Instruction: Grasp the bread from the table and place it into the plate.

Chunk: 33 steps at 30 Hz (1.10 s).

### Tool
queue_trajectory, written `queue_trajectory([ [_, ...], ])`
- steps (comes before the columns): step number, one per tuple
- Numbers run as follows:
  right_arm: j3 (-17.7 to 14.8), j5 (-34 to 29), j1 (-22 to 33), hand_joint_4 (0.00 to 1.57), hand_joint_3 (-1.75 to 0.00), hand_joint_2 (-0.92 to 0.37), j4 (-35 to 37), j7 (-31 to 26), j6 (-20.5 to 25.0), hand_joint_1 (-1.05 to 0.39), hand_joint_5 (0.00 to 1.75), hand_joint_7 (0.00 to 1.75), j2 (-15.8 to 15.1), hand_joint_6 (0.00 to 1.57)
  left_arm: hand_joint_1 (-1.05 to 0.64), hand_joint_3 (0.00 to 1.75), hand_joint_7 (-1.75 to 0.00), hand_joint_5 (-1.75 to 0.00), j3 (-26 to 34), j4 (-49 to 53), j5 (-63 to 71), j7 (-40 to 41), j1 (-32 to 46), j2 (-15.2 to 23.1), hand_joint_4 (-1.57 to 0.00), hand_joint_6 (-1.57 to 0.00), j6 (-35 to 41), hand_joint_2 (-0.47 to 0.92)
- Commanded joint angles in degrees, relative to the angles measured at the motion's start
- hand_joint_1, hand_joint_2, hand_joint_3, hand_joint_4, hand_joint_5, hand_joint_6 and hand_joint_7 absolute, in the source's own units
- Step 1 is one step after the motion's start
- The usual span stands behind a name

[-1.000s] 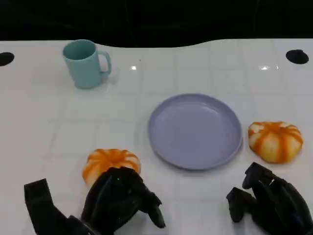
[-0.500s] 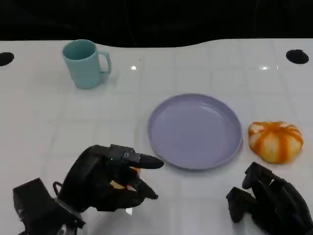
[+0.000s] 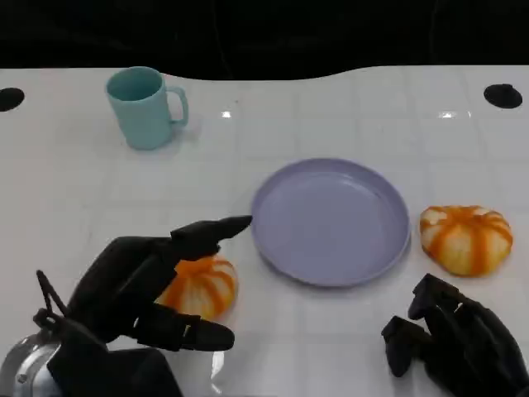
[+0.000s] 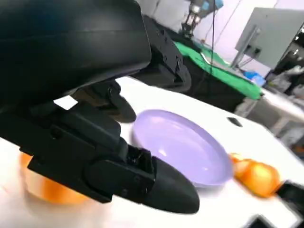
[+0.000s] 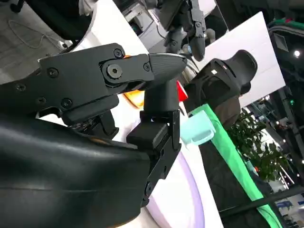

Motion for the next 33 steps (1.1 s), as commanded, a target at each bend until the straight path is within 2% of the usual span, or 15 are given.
queue_trajectory([
  [1, 0.12, 0.37, 0.3, 0.76, -0.21, -0.92, -0.37, 0.09, -0.52, -0.58, 1.7, 1.43, -0.41, 0.67, -1.05, 0.29, 0.0, 0.0, -2.23, -4.01, 10.34, 5.06, 0.08, 4.09, -0.42, -0.11, 5.39, 0.92],
  [5, 0.12, 0.22, 0.19, 0.76, -0.21, -0.92, -0.37, -0.24, -0.65, -0.58, 1.7, 1.43, -0.41, 0.68, -1.05, 0.29, 0.0, 0.0, -5.07, -6.74, 16.8, 5.51, -0.34, 6.02, -0.29, -0.03, 11.04, 0.92],
  [8, 0.2, 0.02, 0.18, 0.76, -0.22, -0.92, -0.37, -0.3, -0.95, -0.57, 1.71, 1.43, -0.48, 0.68, -1.05, 0.29, 0.0, 0.0, -7.63, -7.55, 20.26, 2.62, -1.46, 7.27, -0.19, 0.0, 15.63, 0.92],
  [12, 0.29, 0.27, 0.28, 0.76, -0.22, -0.92, -0.53, -0.13, -0.66, -0.57, 1.71, 1.44, -0.49, 0.67, -1.05, 0.22, -0.01, -0.03, -10.96, -4.99, 22.91, 1.19, -4.17, 8.34, -0.21, -0.01, 19.82, 0.92],
  [13, 0.31, 0.31, 0.3, 0.76, -0.22, -0.92, -0.57, -0.09, -0.66, -0.56, 1.71, 1.43, -0.48, 0.67, -1.05, 0.19, -0.04, -0.13, -11.71, -3.86, 23.12, 1.56, -4.88, 8.45, -0.2, -0.02, 20.49, 0.91],
  [14, 0.33, 0.31, 0.33, 0.76, -0.22, -0.92, -0.64, -0.13, -0.68, -0.57, 1.71, 1.43, -0.46, 0.67, -1.05, 0.15, -0.21, -0.75, -12.46, -2.59, 23.29, 2.01, -5.61, 8.57, -0.08, -0.01, 21.04, 0.92],
  [15, 0.34, 0.33, 0.36, 0.76, -0.22, -0.92, -0.65, -0.13, -0.75, -0.57, 1.72, 1.44, -0.45, 0.67, -1.05, 0.13, -0.29, -1.03, -13.19, -1.38, 23.41, 2.31, -6.31, 8.66, -0.04, 0.0, 21.61, 0.92],
  [16, 0.33, 0.41, 0.4, 0.76, -0.22, -0.92, -0.67, -0.15, -0.66, -0.57, 1.72, 1.44, -0.44, 0.67, -1.05, 0.12, -0.33, -1.2, -13.93, -0.15, 23.53, 2.31, -7.06, 8.7, -0.02, 0.0, 22.26, 0.92],
  [17, 0.33, 0.47, 0.44, 0.76, -0.22, -0.92, -0.67, -0.13, -0.61, -0.57, 1.72, 1.44, -0.44, 0.67, -1.05, 0.12, -0.35, -1.26, -14.7, 1.15, 23.62, 2.3, -7.84, 8.69, -0.01, 0.0, 22.88, 0.92],
  [20, 0.36, 0.65, 0.53, 0.76, -0.22, -0.92, -0.83, -0.19, -0.18, -0.56, 1.71, 1.44, -0.49, 0.67, -1.05, 0.09, -0.43, -1.37, -16.74, 4.66, 23.44, 3.3, -9.77, 8.6, 0.0, 0.0, 24.03, 0.92],
  [27, 0.43, 0.34, 0.46, 0.76, -0.22, -0.92, -0.44, -0.11, -1.17, -0.57, 1.71, 1.45, -0.57, 0.67, -1.05, 0.03, -0.64, -1.46, -20.99, 14.57, 22.6, 6.21, -14.75, 7.39, 0.0, 0.0, 25.88, 0.89],
  [33, 0.54, 0.56, 0.39, 0.75, -0.22, -0.92, -0.54, -0.21, -0.68, -0.56, 1.71, 1.45, -0.66, 0.66, -1.05, 0.02, -0.67, -1.48, -23.75, 20.02, 21.82, 7.38, -17.65, 6.8, 0.0, 0.0, 27.53, 0.88],
])
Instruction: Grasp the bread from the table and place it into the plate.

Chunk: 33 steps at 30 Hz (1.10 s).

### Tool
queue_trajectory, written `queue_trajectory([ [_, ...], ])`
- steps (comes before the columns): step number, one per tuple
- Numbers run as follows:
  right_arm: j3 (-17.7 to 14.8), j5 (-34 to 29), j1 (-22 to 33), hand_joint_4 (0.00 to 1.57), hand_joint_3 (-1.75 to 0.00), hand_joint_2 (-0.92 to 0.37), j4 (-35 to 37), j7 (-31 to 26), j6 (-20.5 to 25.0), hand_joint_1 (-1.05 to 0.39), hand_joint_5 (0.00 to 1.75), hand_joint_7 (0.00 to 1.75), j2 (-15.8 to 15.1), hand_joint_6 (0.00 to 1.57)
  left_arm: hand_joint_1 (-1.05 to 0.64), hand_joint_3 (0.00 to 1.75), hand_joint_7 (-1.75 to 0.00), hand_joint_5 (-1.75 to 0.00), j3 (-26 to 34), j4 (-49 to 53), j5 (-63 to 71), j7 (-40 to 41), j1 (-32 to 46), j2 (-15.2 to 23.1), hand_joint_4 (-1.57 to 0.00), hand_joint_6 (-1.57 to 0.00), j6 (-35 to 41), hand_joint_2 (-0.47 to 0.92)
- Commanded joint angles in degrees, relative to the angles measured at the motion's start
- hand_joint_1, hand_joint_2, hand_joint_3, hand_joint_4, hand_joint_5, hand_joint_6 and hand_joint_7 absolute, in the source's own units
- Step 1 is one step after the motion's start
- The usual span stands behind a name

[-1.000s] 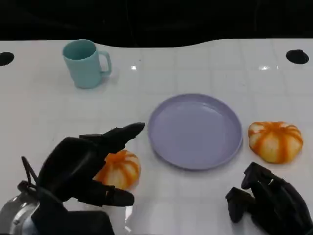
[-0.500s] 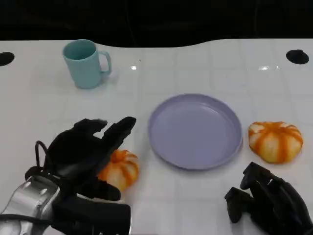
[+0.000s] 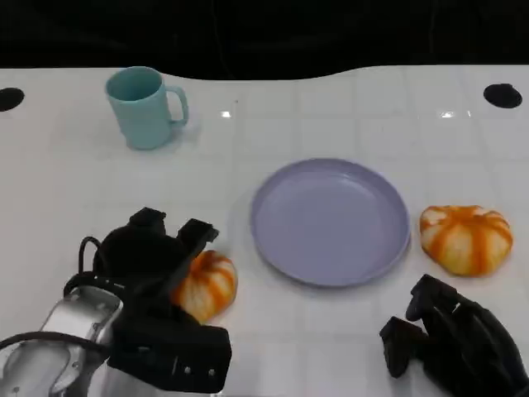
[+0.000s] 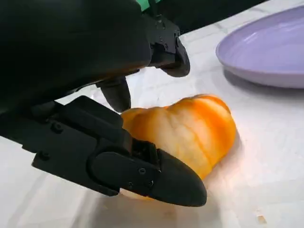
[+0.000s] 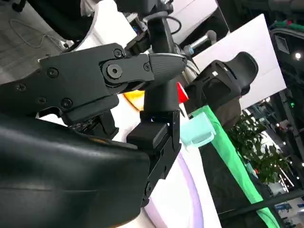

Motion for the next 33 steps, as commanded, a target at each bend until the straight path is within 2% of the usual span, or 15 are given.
queue_trajectory([
  [1, -0.21, 0.49, 0.1, 0.75, -0.22, -0.92, -0.16, -0.22, 0.18, -0.56, 1.71, 1.45, -0.68, 0.66, -1.05, 0.02, -0.68, -1.48, -1.71, 3.88, -0.77, 1.15, -1.95, 0.15, 0.0, 0.0, 1.63, 0.88],
  [4, -0.14, 0.44, 0.09, 0.75, -0.22, -0.92, -0.08, -0.1, -0.12, -0.57, 1.71, 1.45, -0.71, 0.66, -1.05, 0.02, -0.68, -1.49, -2.87, 6.04, -1.03, 1.5, -3.07, -0.09, 0.0, 0.0, 2.37, 0.87],
  [6, -0.09, 0.31, 0.14, 0.76, -0.22, -0.92, -0.13, -0.13, -0.43, -0.57, 1.72, 1.46, -0.72, 0.66, -1.05, 0.01, -0.76, -1.53, -3.68, 8.18, -1.14, 2.03, -3.97, -0.44, 0.0, 0.0, 2.67, 0.86],
  [12, -0.2, 0.66, 0.03, 0.75, -0.23, -0.92, 0.27, 0.49, -0.64, -0.56, 1.72, 1.48, -0.72, 0.65, -1.05, 0.0, -0.84, -1.55, -6.08, 14.98, -2.27, 2.97, -6.53, -1.13, 0.0, 0.0, 2.15, 0.85],
  [17, -0.3, 0.84, 0.0, 0.76, -0.2, -0.92, 0.15, 0.11, 0.07, -0.57, 1.72, 1.45, -0.74, 0.66, -1.05, 0.01, -1.11, -1.56, -7.57, 17.72, -4.22, 1.14, -7.8, -0.9, 0.0, 0.0, 1.26, 0.83],
  [20, -0.41, 1.03, -0.05, 0.76, -0.2, -0.92, 0.2, 0.1, 0.27, -0.57, 1.7, 1.43, -0.68, 0.67, -1.05, 0.01, -1.36, -1.67, -8.26, 19.37, -5.44, 0.44, -8.47, -0.84, -0.03, 0.0, 0.52, 0.83],
  [23, -0.22, 0.61, 0.14, 0.77, -0.2, -0.92, -0.22, -0.44, -0.04, -0.57, 1.7, 1.43, -0.65, 0.68, -1.05, 0.0, -1.46, -1.55, -8.67, 22.01, -6.89, 0.38, -9.35, -1.33, -0.36, -0.05, -0.29, 0.78],
  [24, -0.21, 0.61, 0.19, 0.77, -0.2, -0.92, -0.3, -0.48, -0.06, -0.57, 1.7, 1.43, -0.63, 0.68, -1.05, 0.0, -1.41, -1.5, -8.85, 23.23, -7.28, 1.21, -9.6, -1.5, -0.69, -0.16, -0.88, 0.75],
  [26, -0.21, 0.72, 0.23, 0.77, -0.21, -0.92, -0.41, -0.47, 0.08, -0.57, 1.7, 1.44, -0.63, 0.68, -1.05, 0.01, -1.28, -1.45, -9.61, 26.22, -7.29, 4.93, -10.05, -1.73, -1.1, -0.42, -2.65, 0.74],
  [27, -0.21, 0.75, 0.24, 0.77, -0.21, -0.92, -0.44, -0.49, 0.12, -0.57, 1.7, 1.44, -0.64, 0.67, -1.05, 0.17, -1.19, -1.42, -9.99, 27.46, -7.21, 6.37, -10.32, -1.83, -1.21, -0.6, -3.3, 0.71],
  [28, -0.18, 0.75, 0.29, 0.77, -0.21, -0.92, -0.57, -0.55, 0.21, -0.57, 1.71, 1.44, -0.66, 0.67, -1.05, 0.84, -1.11, -1.37, -10.34, 28.91, -7.23, 7.37, -10.69, -2.07, -1.28, -0.76, -3.75, 0.41],
  [29, -0.15, 0.62, 0.35, 0.77, -0.2, -0.92, -0.66, -0.72, 0.09, -0.57, 1.71, 1.45, -0.66, 0.67, -1.05, 1.18, -0.99, -1.28, -10.7, 30.61, -7.27, 8.36, -11.13, -2.36, -1.31, -0.92, -4.35, 0.28],
  [30, -0.15, 0.62, 0.39, 0.77, -0.2, -0.92, -0.71, -0.77, 0.04, -0.57, 1.71, 1.46, -0.65, 0.67, -1.05, 1.39, -0.84, -1.17, -11.19, 32.2, -7.14, 9.39, -11.58, -2.61, -1.38, -1.11, -4.85, 0.21],
  [31, -0.16, 0.63, 0.43, 0.77, -0.2, -0.92, -0.74, -0.8, 0.02, -0.58, 1.71, 1.46, -0.65, 0.67, -1.05, 1.46, -0.69, -1.12, -11.64, 33.63, -7.03, 10.53, -11.97, -2.81, -1.46, -1.3, -5.36, 0.19],
  [33, -0.11, 0.6, 0.56, 0.77, -0.2, -0.92, -0.94, -0.94, 0.16, -0.58, 1.71, 1.46, -0.7, 0.67, -1.05, 1.49, -0.61, -1.11, -12.14, 36.03, -7.1, 13.62, -12.43, -3.15, -1.51, -1.42, -6.58, 0.17],
])
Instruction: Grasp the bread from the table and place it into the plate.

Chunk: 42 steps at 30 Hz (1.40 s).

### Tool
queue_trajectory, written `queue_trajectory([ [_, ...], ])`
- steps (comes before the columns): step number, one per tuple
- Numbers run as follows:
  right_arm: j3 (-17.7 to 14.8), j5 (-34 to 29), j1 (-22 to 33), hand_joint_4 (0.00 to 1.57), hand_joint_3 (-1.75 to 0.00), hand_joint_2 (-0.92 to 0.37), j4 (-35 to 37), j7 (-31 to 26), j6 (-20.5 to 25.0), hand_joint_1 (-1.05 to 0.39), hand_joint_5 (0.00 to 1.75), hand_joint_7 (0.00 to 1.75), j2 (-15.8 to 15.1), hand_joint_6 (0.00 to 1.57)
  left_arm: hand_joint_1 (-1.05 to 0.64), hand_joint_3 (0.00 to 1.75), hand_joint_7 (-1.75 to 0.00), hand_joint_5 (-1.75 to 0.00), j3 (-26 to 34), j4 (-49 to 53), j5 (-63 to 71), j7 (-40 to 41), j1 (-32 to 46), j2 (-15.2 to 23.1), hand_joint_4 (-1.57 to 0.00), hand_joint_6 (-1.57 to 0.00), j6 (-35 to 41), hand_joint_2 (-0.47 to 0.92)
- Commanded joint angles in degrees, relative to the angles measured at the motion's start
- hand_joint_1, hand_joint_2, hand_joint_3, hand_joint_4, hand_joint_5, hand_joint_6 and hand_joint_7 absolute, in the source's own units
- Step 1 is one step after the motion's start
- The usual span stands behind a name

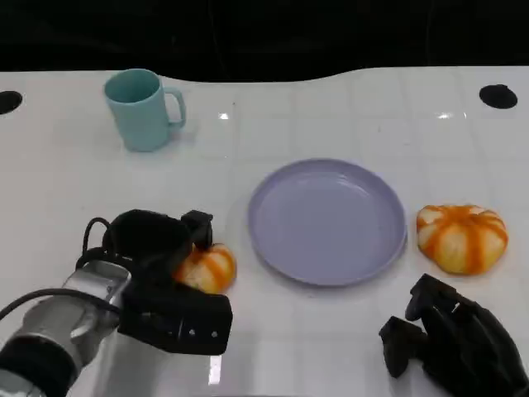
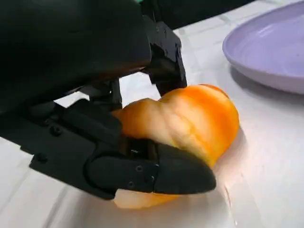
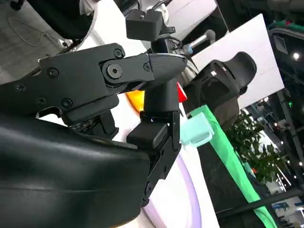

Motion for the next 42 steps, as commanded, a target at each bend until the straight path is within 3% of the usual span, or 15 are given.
queue_trajectory([
  [1, -0.33, 0.55, 0.58, 0.77, -0.2, -0.92, -0.94, -0.5, 0.33, -0.58, 1.71, 1.46, -0.69, 0.67, -1.05, 1.58, -0.67, -1.15, -2.49, 8.17, 0.39, 3.97, 2.89, -0.49, -1.54, -1.45, -1.9, 0.15],
  [2, -0.32, 0.62, 0.65, 0.77, -0.2, -0.92, -1.06, -0.49, 0.44, -0.57, 1.71, 1.47, -0.7, 0.67, -1.05, 1.68, -0.9, -1.29, -2.61, 9.3, 0.31, 5.59, 2.74, -0.69, -1.53, -1.43, -2.39, 0.16],
  [5, -0.37, 0.76, 0.74, 0.77, -0.2, -0.92, -1.18, -0.39, 0.38, -0.57, 1.72, 1.46, -0.62, 0.67, -1.05, 1.74, -1.17, -1.43, -3.28, 11.93, 0.48, 10.29, 2.13, -0.97, -1.5, -1.34, -4.04, 0.23],
  [11, -0.36, 0.96, 0.7, 0.77, -0.2, -0.92, -1.22, -0.18, 0.34, -0.58, 1.73, 1.46, -0.5, 0.67, -1.05, 1.75, -1.46, -1.71, -5.61, 16.09, 1.11, 19.86, 1.02, -1.11, -1.53, -1.27, -6.97, 0.37],
  [16, -0.38, 1.15, 0.65, 0.77, -0.19, -0.92, -1.31, -0.49, 0.87, -0.58, 1.73, 1.43, -0.42, 0.68, -1.05, 1.75, -1.72, -1.75, -5.19, 17.5, -0.37, 25.95, 0.97, -1.17, -1.57, -1.34, -10.3, 0.44],
  [21, -0.49, 0.99, 0.41, 0.76, -0.2, -0.92, -0.69, -0.21, 0.18, -0.57, 1.73, 1.43, -0.45, 0.68, -1.05, 1.75, -1.75, -1.75, 0.73, 17.31, -7.84, 28.98, 1.97, -1.92, -1.57, -1.45, -17.32, 0.5],
  [27, -0.57, 0.65, -0.02, 0.76, -0.2, -0.92, 0.04, -0.31, -0.07, -0.57, 1.72, 1.45, -0.78, 0.68, -1.05, 1.75, -1.75, -1.75, 11.36, 12.7, -21.84, 20.48, 3.41, -3.38, -1.57, -1.39, -26.03, 0.5],
  [36, -0.48, 0.31, -0.37, 0.75, -0.23, -0.92, 0.83, -0.16, -0.85, -0.56, 1.72, 1.48, -0.95, 0.65, -1.05, 1.75, -1.75, -1.75, 19.47, 4.94, -30.34, 11.71, 3.94, -4.61, -1.57, -1.34, -29.0, 0.48],
  [42, -0.53, 0.24, -0.83, 0.75, -0.22, -0.92, 1.68, -0.22, -1.22, -0.57, 1.72, 1.48, -0.83, 0.66, -1.05, 1.73, -1.75, -1.75, 21.15, 4.18, -29.53, 11.13, -0.24, -6.26, -1.55, -1.31, -27.14, 0.43],
])
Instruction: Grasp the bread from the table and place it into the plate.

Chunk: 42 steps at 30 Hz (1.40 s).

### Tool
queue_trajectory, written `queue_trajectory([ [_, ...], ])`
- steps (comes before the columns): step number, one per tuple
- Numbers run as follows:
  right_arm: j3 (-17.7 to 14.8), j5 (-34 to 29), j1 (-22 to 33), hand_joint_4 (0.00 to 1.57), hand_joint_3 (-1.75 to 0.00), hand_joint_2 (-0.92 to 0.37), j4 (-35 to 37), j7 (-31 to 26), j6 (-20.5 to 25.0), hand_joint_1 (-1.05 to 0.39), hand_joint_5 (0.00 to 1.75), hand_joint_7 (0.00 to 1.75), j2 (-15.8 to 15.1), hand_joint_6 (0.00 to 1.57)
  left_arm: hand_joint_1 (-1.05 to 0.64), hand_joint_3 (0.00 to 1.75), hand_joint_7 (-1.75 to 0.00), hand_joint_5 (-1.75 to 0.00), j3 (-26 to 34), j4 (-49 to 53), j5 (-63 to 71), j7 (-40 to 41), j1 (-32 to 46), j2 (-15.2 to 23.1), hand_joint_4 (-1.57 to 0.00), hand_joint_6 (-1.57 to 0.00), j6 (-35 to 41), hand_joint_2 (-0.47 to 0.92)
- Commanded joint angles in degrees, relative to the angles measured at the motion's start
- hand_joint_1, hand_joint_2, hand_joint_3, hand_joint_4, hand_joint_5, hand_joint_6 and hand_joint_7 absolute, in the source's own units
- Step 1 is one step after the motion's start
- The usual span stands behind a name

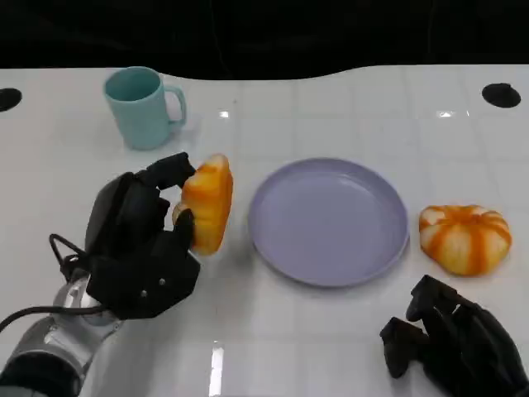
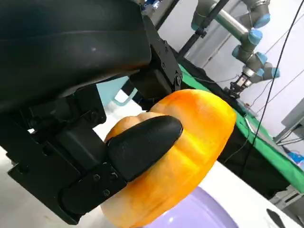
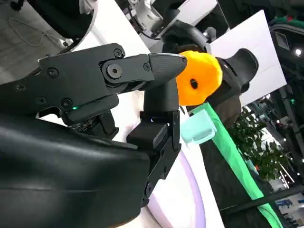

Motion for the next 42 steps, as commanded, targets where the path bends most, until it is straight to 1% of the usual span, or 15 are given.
queue_trajectory([
  [1, -0.54, 0.09, -0.71, 0.75, -0.22, -0.92, 0.84, -0.1, -1.06, -0.57, 1.72, 1.48, -0.71, 0.66, -1.05, 1.7, -1.75, -1.75, 1.03, 0.02, 0.43, 0.21, -4.56, -1.06, -1.55, -1.31, 1.58, 0.44],
  [7, -0.65, 0.25, -1.2, 0.75, -0.22, -0.92, 1.71, 0.03, -0.91, -0.57, 1.71, 1.47, -0.85, 0.66, -1.05, 1.62, -1.75, -1.75, -0.61, 2.27, 4.08, 2.01, -10.11, -2.69, -1.53, -1.27, 2.1, 0.46],
  [11, -0.71, 0.25, -1.45, 0.76, -0.22, -0.92, 2.1, -0.15, -1.02, -0.56, 1.7, 1.47, -0.67, 0.66, -1.03, 1.49, -1.75, -1.75, -4.33, 4.78, 9.99, 6.41, -14.87, -4.06, -1.49, -1.15, 3.55, 0.59],
  [19, -0.56, -0.24, -1.51, 0.77, -0.23, -0.92, 2.45, 0.07, -1.9, -0.56, 1.69, 1.47, -0.73, 0.65, -0.96, 1.32, -1.75, -1.75, -14.49, 11.35, 22.97, 18.96, -21.89, -7.08, -1.57, -1.33, 10.62, 0.81],
  [25, -0.57, -0.31, -1.29, 0.76, -0.25, -0.92, 2.33, 0.31, -2.27, -0.57, 1.7, 1.48, -0.86, 0.65, -0.95, 1.26, -1.75, -1.75, -19.26, 15.07, 26.77, 19.72, -24.58, -10.11, -1.57, -1.44, 15.5, 0.9],
  [29, -0.58, -0.35, -1.26, 0.76, -0.24, -0.92, 2.46, 0.15, -2.44, -0.57, 1.7, 1.49, -0.8, 0.65, -0.96, 1.24, -1.75, -1.75, -23.03, 16.71, 29.42, 18.17, -25.97, -12.02, -1.57, -1.49, 19.95, 0.86],
  [32, -0.57, -0.26, -1.25, 0.77, -0.24, -0.92, 2.44, 0.21, -2.38, -0.58, 1.7, 1.49, -0.73, 0.65, -0.97, 1.24, -1.75, -1.75, -24.05, 17.53, 29.31, 16.57, -26.14, -13.0, -1.57, -1.4, 20.5, 0.84],
  [33, -0.55, -0.28, -1.2, 0.77, -0.24, -0.92, 2.4, 0.21, -2.49, -0.57, 1.7, 1.49, -0.69, 0.65, -0.98, 1.23, -1.75, -1.75, -24.02, 17.76, 28.85, 14.98, -26.08, -13.01, -1.57, -1.28, 19.64, 0.83],
  [35, -0.63, -0.08, -1.18, 0.76, -0.24, -0.92, 2.41, 0.29, -2.45, -0.57, 1.7, 1.49, -0.56, 0.64, -1.0, 1.11, -1.75, -1.75, -24.26, 18.15, 28.49, 11.17, -26.15, -12.92, -1.41, -0.79, 18.99, 0.82],
  [36, -0.65, -0.01, -1.2, 0.76, -0.24, -0.92, 2.43, 0.31, -2.38, -0.57, 1.71, 1.49, -0.53, 0.64, -1.02, 1.06, -1.75, -1.75, -24.51, 18.29, 28.53, 8.71, -26.34, -12.86, -1.23, -0.45, 19.29, 0.82],
  [37, -0.68, 0.06, -1.23, 0.76, -0.23, -0.92, 2.45, 0.36, -2.33, -0.57, 1.71, 1.49, -0.51, 0.64, -1.03, 1.03, -1.75, -1.75, -24.68, 18.33, 28.49, 6.63, -26.49, -12.8, -1.1, -0.25, 19.63, 0.81],
  [38, -0.72, 0.22, -1.32, 0.76, -0.23, -0.92, 2.55, 0.58, -2.17, -0.57, 1.71, 1.49, -0.55, 0.64, -1.04, 1.0, -1.73, -1.75, -24.79, 18.33, 28.34, 4.19, -26.63, -12.75, -0.94, -0.13, 20.04, 0.8],
  [40, -0.8, 0.44, -1.39, 0.77, -0.23, -0.92, 2.56, 0.67, -1.73, -0.57, 1.71, 1.48, -0.59, 0.64, -1.05, 0.77, -1.5, -1.75, -25.02, 18.16, 28.18, 0.77, -26.75, -12.61, -0.32, -0.03, 20.6, 0.88],
  [41, -0.82, 0.44, -1.4, 0.77, -0.22, -0.92, 2.52, 0.58, -1.68, -0.57, 1.7, 1.47, -0.6, 0.65, -1.05, 0.7, -1.42, -1.75, -25.1, 18.09, 28.08, -0.97, -26.77, -12.54, -0.16, -0.01, 20.86, 0.9],
  [42, -0.83, 0.42, -1.39, 0.77, -0.21, -0.92, 2.46, 0.43, -1.6, -0.57, 1.7, 1.46, -0.61, 0.66, -1.05, 0.67, -1.2, -1.63, -25.11, 17.99, 27.94, -2.39, -26.75, -12.47, -0.07, 0.0, 21.06, 0.91],
])
